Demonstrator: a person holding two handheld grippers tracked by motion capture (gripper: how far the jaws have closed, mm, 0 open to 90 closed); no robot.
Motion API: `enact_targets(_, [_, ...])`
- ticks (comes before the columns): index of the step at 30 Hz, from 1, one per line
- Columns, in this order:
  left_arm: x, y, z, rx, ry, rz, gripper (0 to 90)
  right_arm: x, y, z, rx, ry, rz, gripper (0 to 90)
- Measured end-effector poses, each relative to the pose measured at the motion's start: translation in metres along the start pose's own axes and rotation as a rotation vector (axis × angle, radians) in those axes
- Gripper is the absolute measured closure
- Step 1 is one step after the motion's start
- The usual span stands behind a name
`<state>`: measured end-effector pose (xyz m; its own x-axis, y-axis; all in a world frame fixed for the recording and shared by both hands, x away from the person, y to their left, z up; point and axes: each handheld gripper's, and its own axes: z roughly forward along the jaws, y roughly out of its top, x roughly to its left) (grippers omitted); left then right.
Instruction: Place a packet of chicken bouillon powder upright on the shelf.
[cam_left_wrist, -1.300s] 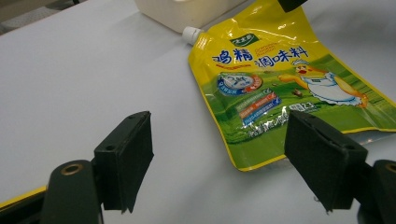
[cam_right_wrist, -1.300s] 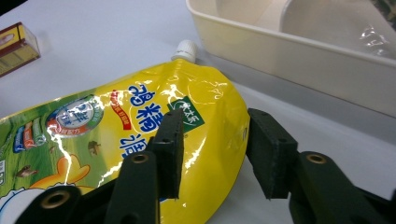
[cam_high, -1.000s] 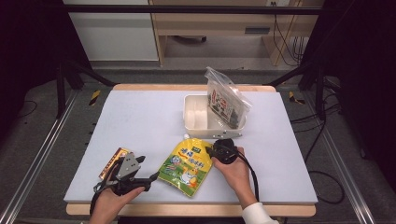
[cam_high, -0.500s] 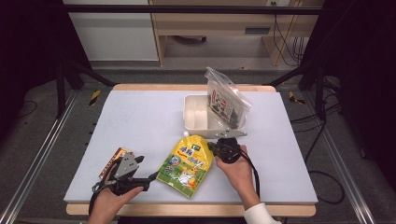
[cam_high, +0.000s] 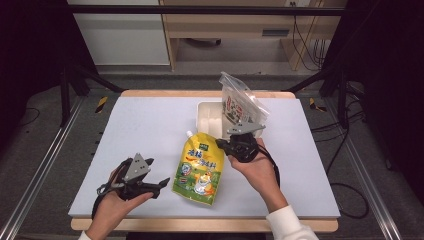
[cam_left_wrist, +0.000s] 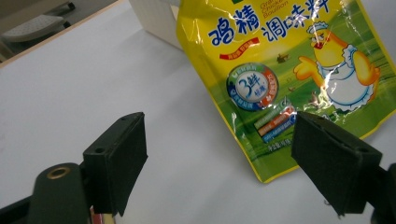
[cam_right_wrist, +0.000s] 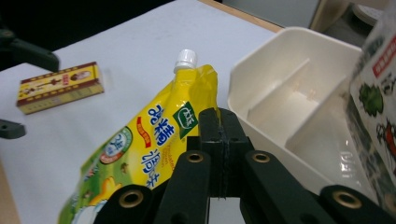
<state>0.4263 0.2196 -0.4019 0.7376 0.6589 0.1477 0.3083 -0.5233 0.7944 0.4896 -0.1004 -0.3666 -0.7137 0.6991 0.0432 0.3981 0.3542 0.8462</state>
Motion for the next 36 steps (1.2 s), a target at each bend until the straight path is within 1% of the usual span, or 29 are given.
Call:
enact_targets(1, [0.000,0.000,0.000,0.000,0.000,0.000,17.7,0.001,0.004,-0.002,-0.001,0.010,-0.009,90.0])
enact_targets(2, [0.003,0.004,-0.001,-0.006,0.000,-0.003,17.7,0.001,0.004,-0.002,-0.001,0.010,-0.009,90.0])
enact_targets(3, [0.006,0.009,-0.003,-0.008,-0.002,-0.002,17.7,0.002,0.008,-0.004,-0.003,0.018,-0.018,90.0])
enact_targets(5, [0.011,0.017,-0.006,-0.008,0.000,0.004,17.3,0.005,0.016,-0.007,0.000,0.023,-0.044,90.0])
enact_targets(7, [0.015,0.024,-0.009,-0.018,-0.013,-0.005,16.8,0.008,0.026,-0.010,0.006,0.037,-0.073,90.0])
enact_targets(8, [0.017,0.028,-0.010,-0.013,-0.014,0.002,16.8,0.008,0.026,-0.010,0.006,0.037,-0.073,90.0])
enact_targets(9, [0.019,0.031,-0.011,-0.008,-0.003,0.012,16.8,0.009,0.030,-0.011,0.005,0.039,-0.082,90.0])
enact_targets(11, [0.019,0.035,-0.012,0.008,0.007,0.037,16.5,0.011,0.035,-0.012,0.009,0.046,-0.095,90.0])
enact_targets(13, [0.021,0.039,-0.012,0.010,0.006,0.046,16.3,0.013,0.041,-0.014,0.005,0.055,-0.116,90.0])
enact_targets(16, [0.021,0.045,-0.013,0.004,-0.005,0.046,16.1,0.018,0.049,-0.017,0.004,0.065,-0.143,90.0])
enact_targets(17, [0.021,0.047,-0.013,-0.002,-0.006,0.046,16.0,0.020,0.052,-0.018,0.004,0.070,-0.161,90.0])
enact_targets(19, [0.022,0.051,-0.014,-0.001,-0.005,0.059,16.0,0.022,0.054,-0.018,0.005,0.076,-0.170,90.0])
enact_targets(21, [0.023,0.054,-0.015,-0.013,-0.011,0.049,15.9,0.025,0.057,-0.019,0.008,0.086,-0.192,90.0])
enact_targets(25, [0.025,0.061,-0.017,-0.013,-0.003,0.064,15.9,0.028,0.060,-0.019,0.010,0.091,-0.209,90.0])
enact_targets(31, [0.030,0.066,-0.020,-0.018,0.005,0.068,15.7,0.032,0.066,-0.020,0.007,0.097,-0.231,90.0])
enact_targets(34, [0.031,0.069,-0.021,-0.015,0.006,0.075,15.8,0.036,0.068,-0.021,0.007,0.113,-0.250,90.0])
enact_targets(35, [0.031,0.070,-0.021,-0.014,0.003,0.080,15.8,0.036,0.068,-0.021,0.007,0.113,-0.250,90.0])
enact_targets(36, [0.031,0.071,-0.022,-0.009,-0.002,0.089,16.2,0.038,0.068,-0.021,0.006,0.121,-0.262,90.0])
